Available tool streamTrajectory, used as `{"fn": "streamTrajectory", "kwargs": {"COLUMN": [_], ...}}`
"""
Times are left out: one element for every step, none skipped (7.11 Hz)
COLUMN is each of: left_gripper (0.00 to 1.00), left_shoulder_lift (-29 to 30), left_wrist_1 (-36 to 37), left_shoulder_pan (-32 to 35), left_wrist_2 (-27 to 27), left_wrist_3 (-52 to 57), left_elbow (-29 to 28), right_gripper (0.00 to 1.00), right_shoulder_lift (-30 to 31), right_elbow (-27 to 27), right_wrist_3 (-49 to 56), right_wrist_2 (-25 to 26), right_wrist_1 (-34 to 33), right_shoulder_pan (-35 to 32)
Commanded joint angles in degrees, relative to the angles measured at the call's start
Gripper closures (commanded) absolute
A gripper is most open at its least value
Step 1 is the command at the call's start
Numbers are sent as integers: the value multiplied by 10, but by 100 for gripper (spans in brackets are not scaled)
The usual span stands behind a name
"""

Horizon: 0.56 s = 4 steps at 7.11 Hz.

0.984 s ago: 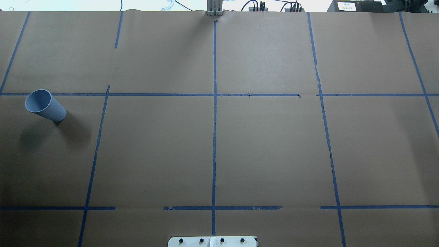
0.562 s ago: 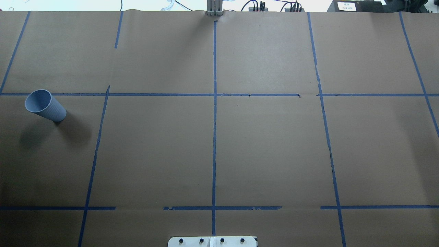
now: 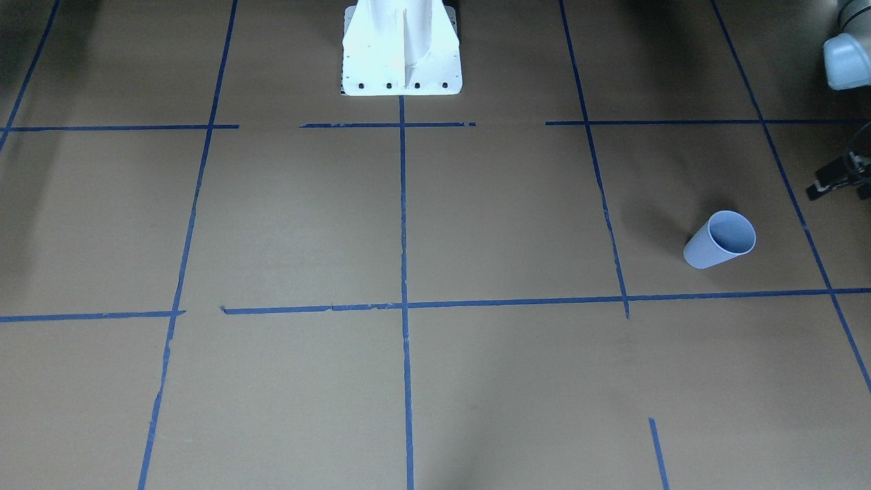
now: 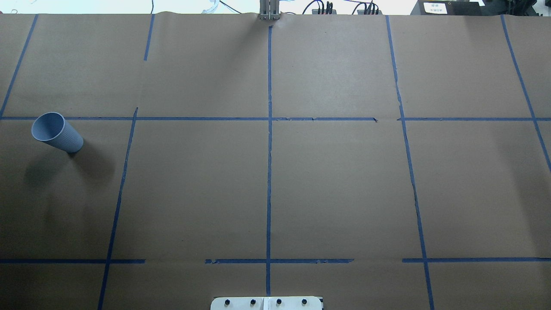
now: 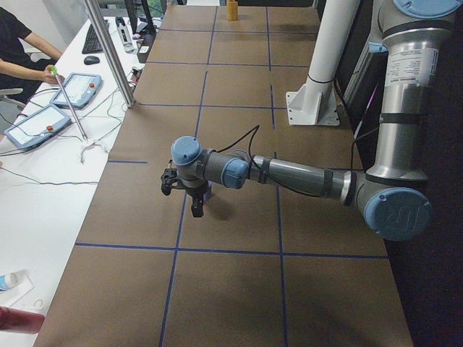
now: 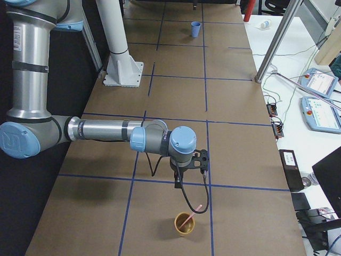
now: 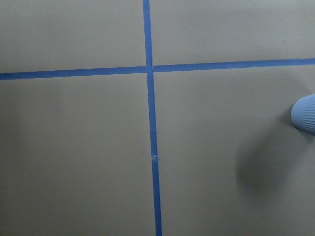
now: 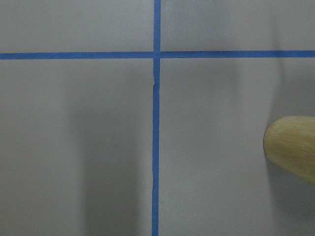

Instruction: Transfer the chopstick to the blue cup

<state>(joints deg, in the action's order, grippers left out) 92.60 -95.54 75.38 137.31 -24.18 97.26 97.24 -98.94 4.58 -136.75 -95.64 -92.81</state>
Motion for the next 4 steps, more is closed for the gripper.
{"fn": "streamTrajectory", "kwargs": {"left_gripper": [0,0,0,0], "left_shoulder_lift": [40,58,64,67], "left_wrist_1": [-8,-8,-9,-18], "left_shoulder_pan": [-58,-72,-95,-104], "left_wrist_2": [-1,-1,-1,-2], "left_wrist_3": [-78,-87,-87,-87], "left_elbow": [-25,-43,-56,-70], "right_gripper": [0,0,0,0], "right_shoulder_lift": [-1,-2,-6,-11], "right_elbow": [0,0,0,1], "right_wrist_3": [0,1,-1,-1], "right_wrist_2": [0,0,0,0], "right_wrist_1": [0,0,0,0], "right_shoulder_pan": [0,1,2,3]}}
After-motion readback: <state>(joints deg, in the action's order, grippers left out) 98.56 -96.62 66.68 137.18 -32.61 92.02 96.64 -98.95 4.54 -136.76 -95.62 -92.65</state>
